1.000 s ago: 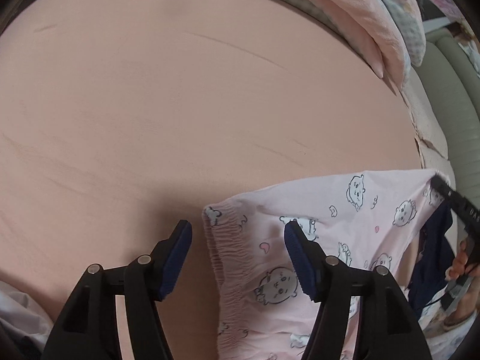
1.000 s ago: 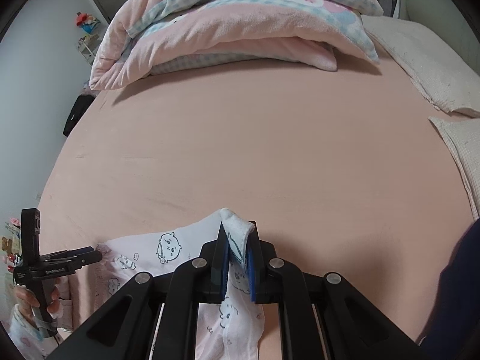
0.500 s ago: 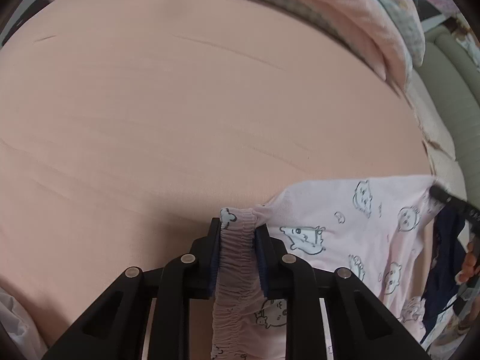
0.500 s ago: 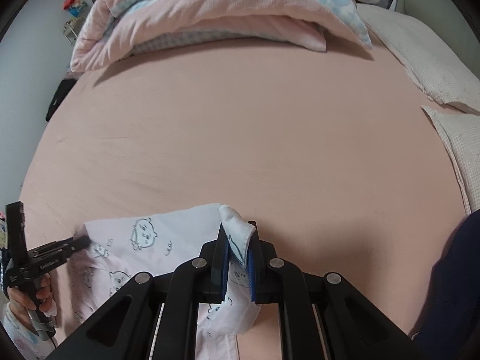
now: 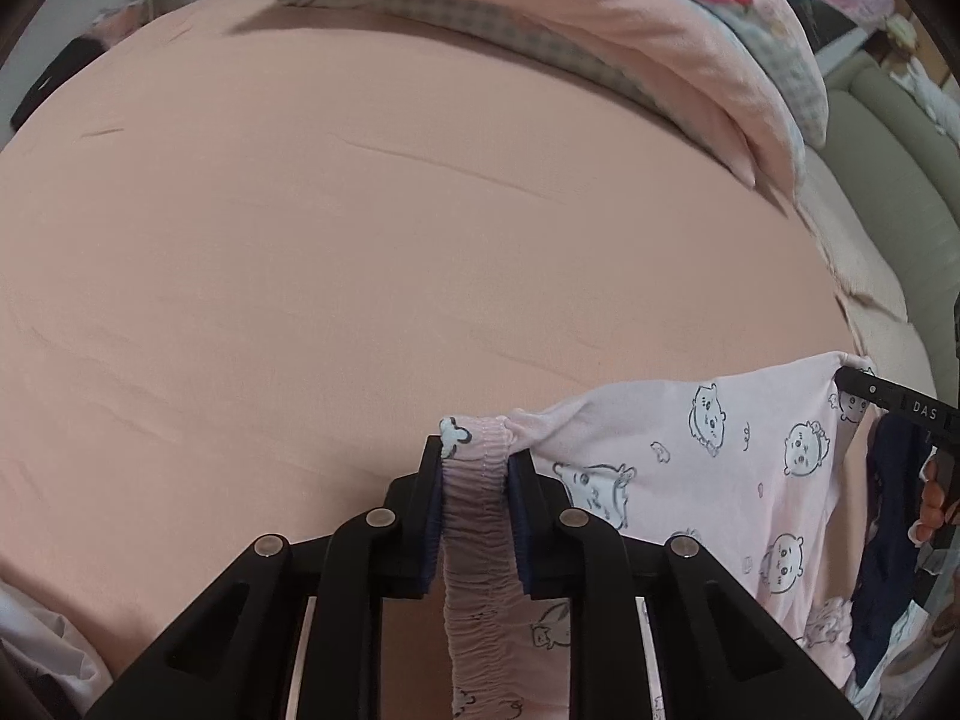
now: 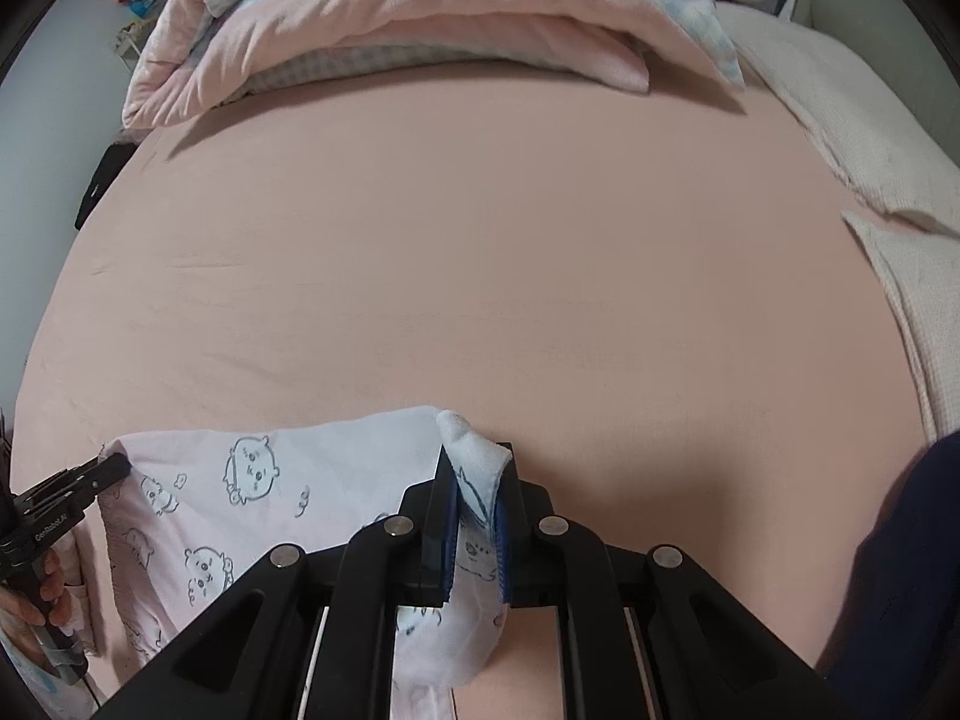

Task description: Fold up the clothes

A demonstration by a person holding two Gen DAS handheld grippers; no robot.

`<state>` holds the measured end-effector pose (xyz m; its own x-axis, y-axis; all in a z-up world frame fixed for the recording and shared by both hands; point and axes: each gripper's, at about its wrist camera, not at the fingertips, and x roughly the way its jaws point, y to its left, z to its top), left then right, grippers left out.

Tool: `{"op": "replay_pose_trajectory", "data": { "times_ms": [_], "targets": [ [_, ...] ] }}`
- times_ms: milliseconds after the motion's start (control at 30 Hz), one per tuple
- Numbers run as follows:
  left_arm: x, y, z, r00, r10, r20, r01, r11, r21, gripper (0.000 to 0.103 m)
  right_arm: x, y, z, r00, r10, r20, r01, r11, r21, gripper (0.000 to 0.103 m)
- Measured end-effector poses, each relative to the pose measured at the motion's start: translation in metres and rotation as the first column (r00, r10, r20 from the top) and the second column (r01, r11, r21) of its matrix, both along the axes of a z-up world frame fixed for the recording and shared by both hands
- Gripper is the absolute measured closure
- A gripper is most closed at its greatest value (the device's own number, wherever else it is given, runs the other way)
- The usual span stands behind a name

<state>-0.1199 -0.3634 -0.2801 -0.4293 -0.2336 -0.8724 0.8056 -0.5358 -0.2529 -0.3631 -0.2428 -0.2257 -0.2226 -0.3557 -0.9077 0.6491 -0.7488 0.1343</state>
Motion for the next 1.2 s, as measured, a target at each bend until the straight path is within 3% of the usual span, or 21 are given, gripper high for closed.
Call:
{"op": "replay_pose_trajectory", "data": {
  "times_ms": [67,433,533,667,700,833,900,967,1000,1033,1067,1100,1200],
  "targets": [
    [-0.013,-0.007,0.005,1.000,0.022,-0.017,-0.022,1.000,-0.005,0.086,-0.002,-0.006,0.006,1.000,0.011,-0.020,-0.011,1.000,-0.001,0.095],
    [0.033,-0.033,0.019,0.985,0.153,-0.073,-0.157,0.987,-0.041,0.087,0.003,-0.041,0.038,0.987,0.050,-0.150,-0.061,0.996,-0.070,0.095],
    [0.034,-0.035,0.021,0.984,0.163,-0.066,-0.167,0.984,-0.057,0.087,-0.002,-0.046,0.040,0.988,0.033,-0.148,-0.048,0.994,-0.099,0.095],
    [0.031,-0.033,0.020,0.990,0.141,-0.026,-0.143,0.984,-0.109,0.086,-0.002,-0.047,0.036,0.989,0.024,-0.148,-0.040,0.994,-0.106,0.095],
    [0.040,-0.032,0.021,0.998,0.045,-0.033,-0.048,0.992,-0.113,0.086,-0.002,-0.048,0.036,0.989,0.023,-0.149,-0.040,0.993,-0.108,0.095],
    [0.025,-0.042,0.014,0.998,0.045,-0.041,-0.048,0.997,-0.067,0.086,-0.002,-0.050,0.032,0.991,0.023,-0.133,-0.037,0.994,-0.107,0.094],
    [0.030,-0.042,0.016,0.998,0.052,-0.038,-0.054,0.998,-0.046,0.085,-0.006,-0.049,0.028,0.994,0.005,-0.107,-0.012,0.997,-0.073,0.077],
    [0.037,-0.040,0.019,0.998,0.055,-0.018,-0.056,0.998,-0.038,0.080,-0.008,-0.046,0.026,0.995,-0.020,-0.094,0.015,0.999,-0.052,0.038],
    [0.034,-0.040,0.020,0.999,0.051,-0.004,-0.051,0.998,-0.036,0.076,-0.009,-0.041,0.027,0.995,-0.037,-0.094,0.032,0.998,-0.051,0.032],
    [0.034,-0.039,0.023,0.999,0.043,0.013,-0.042,0.998,-0.048,0.064,-0.010,-0.037,0.028,0.995,-0.049,-0.091,0.044,0.998,-0.053,0.028],
    [0.034,-0.037,0.026,0.999,0.036,0.030,-0.034,0.998,-0.060,0.041,-0.010,-0.034,0.029,0.995,-0.056,-0.083,0.051,0.997,-0.055,0.028],
    [0.037,-0.034,0.030,0.999,0.032,0.038,-0.030,0.997,-0.076,0.026,-0.011,-0.032,0.031,0.996,-0.060,-0.072,0.056,0.997,-0.056,0.028],
    [0.037,-0.028,0.044,1.000,0.013,0.020,-0.011,0.996,-0.091,0.025,-0.009,-0.024,0.036,0.997,-0.065,-0.041,0.063,0.997,-0.050,0.028]
  ]
}}
